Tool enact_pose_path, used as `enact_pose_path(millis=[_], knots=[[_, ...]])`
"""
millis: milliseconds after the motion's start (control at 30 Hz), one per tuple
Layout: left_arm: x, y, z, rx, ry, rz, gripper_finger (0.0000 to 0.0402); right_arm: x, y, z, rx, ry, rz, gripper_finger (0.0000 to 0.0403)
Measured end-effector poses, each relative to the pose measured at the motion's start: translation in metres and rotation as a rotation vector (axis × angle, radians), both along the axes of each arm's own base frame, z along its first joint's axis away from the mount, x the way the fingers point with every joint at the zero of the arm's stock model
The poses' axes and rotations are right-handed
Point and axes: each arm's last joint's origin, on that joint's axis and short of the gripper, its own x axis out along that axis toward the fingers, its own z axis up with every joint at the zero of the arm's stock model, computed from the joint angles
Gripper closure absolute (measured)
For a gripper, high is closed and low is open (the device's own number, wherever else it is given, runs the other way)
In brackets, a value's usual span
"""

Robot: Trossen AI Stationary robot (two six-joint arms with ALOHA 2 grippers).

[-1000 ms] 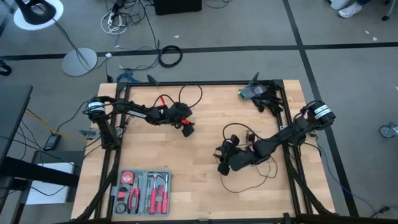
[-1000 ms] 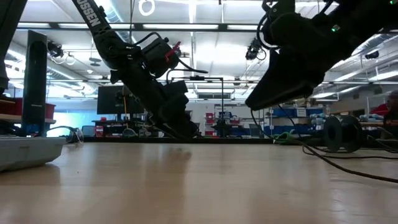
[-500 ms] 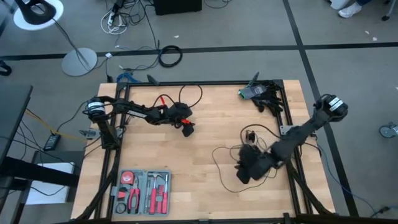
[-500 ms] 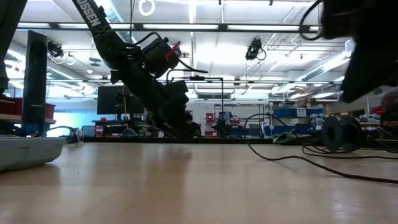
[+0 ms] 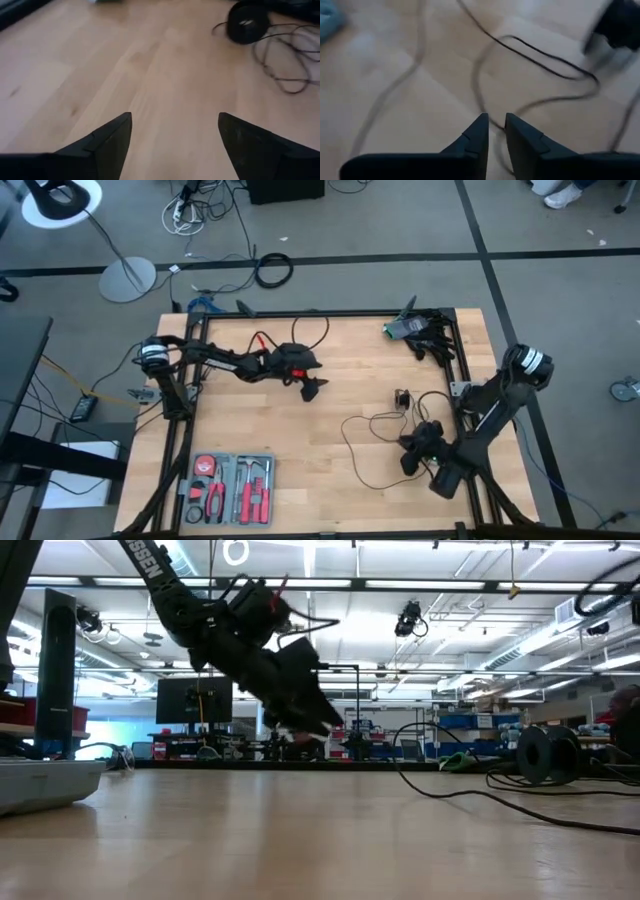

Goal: Coil cords
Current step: Uncoil the black wire from the spool

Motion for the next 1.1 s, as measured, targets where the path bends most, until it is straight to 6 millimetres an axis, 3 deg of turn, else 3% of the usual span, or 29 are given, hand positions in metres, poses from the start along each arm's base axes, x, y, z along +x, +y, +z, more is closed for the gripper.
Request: enact_pose_path(millis=[133, 367, 467, 900, 1000, 1100], knots=[[0.014, -0.011, 0.011, 0.056, -0.019, -0.035, 0.0101, -0.007, -0.01, -0.011, -0.034, 0.039, -0.086, 0.0346], [0.024, -0.022, 0.017, 0.125, -0.007, -0.028, 0.0101, -0.018, -0.033, 0.004, -0.174, 0.143, -0.259, 0.0381], [0.024, -0.022, 0.017, 0.127, -0.008, -0.019, 0.0101, -0.015, -0.042, 0.008, -0.153, 0.236, -0.328, 0.0399], [0.022, -0.021, 0.014, 0.123, 0.03, -0.009, 0.0101, 0.009, -0.086, 0.016, -0.13, 0.355, -0.587, 0.0401], [0.021, -0.021, 0.013, 0.121, 0.047, -0.01, 0.0101, 0.024, -0.086, 0.016, -0.172, 0.249, -0.432, 0.0402], [0.021, -0.021, 0.012, 0.123, 0.052, -0.012, 0.0101, 0.034, -0.079, 0.029, -0.259, 0.088, -0.253, 0.0402]])
